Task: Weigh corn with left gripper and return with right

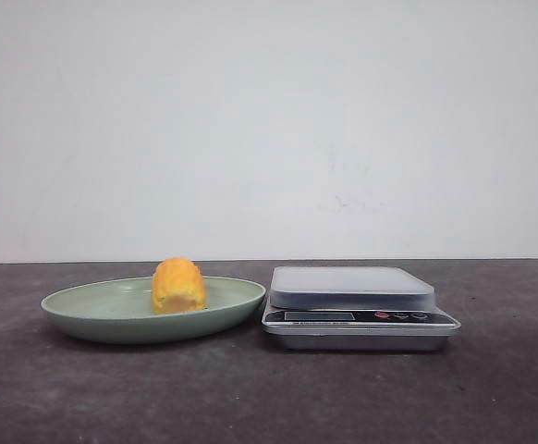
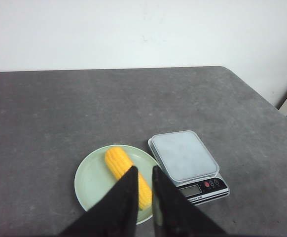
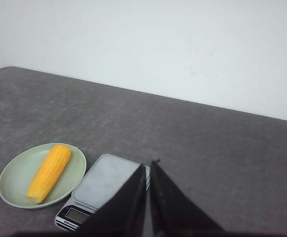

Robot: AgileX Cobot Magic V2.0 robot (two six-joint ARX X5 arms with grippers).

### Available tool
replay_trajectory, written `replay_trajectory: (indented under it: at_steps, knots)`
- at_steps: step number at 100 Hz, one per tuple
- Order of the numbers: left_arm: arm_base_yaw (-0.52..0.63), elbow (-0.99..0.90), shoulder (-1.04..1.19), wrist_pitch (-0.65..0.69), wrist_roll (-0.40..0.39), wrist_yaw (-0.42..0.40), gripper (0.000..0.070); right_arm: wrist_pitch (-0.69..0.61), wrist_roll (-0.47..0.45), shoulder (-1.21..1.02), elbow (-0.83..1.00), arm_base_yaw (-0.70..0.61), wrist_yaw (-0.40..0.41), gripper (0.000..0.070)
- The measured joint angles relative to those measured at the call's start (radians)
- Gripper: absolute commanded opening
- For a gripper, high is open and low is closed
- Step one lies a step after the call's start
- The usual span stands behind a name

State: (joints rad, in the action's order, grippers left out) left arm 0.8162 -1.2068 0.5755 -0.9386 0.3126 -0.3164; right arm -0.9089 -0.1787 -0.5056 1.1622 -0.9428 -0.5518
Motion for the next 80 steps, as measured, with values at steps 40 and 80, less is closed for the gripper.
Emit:
replay_trajectory:
  at_steps: [40, 80]
  knots:
    - [0.0, 0.0, 0.0, 0.0, -0.003, 0.0, 0.0007, 0.0, 0.0, 0.0, 0.0, 0.0, 0.0, 0.0006]
    - [-0.252, 0.259, -0.131, 0.315, -0.034, 0.001, 0.0007, 0.0, 0.0, 0.0, 0.0, 0.0, 0.0, 0.0006]
